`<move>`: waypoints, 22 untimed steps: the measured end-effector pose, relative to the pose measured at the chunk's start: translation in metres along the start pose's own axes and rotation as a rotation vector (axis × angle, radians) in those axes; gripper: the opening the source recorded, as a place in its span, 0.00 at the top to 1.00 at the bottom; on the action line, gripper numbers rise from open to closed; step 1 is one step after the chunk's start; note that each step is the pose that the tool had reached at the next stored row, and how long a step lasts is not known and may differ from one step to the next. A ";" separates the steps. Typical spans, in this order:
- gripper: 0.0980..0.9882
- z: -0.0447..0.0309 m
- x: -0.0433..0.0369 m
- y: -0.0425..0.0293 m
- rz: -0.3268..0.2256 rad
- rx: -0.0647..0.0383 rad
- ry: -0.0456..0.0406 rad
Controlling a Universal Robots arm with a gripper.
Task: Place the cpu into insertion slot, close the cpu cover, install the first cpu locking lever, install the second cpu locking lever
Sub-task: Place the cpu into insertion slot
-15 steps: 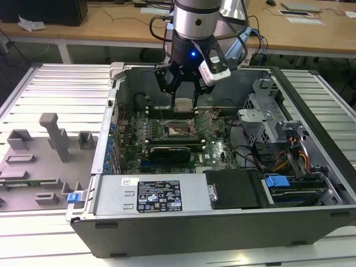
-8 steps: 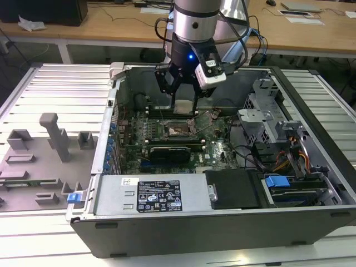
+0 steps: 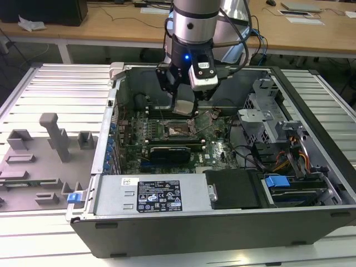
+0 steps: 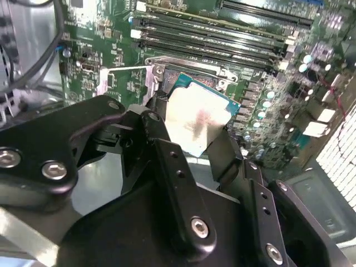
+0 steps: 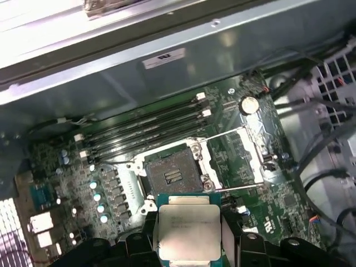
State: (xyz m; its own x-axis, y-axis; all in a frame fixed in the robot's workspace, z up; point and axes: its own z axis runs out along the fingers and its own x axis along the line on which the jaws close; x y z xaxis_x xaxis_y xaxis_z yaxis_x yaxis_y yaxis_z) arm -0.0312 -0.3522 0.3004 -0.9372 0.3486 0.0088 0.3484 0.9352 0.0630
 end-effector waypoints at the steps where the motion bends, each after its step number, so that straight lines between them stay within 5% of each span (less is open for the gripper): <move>1: 0.50 0.0002 0.0000 0.0000 0.027 0.000 -0.0017; 22: 0.50 0.0036 0.0000 -0.0002 0.468 -0.004 -0.0296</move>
State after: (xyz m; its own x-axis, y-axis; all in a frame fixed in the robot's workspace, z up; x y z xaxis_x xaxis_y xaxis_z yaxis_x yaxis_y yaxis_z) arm -0.0312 -0.3522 0.2968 -0.6787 0.7344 0.0088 0.7333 0.6769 0.0630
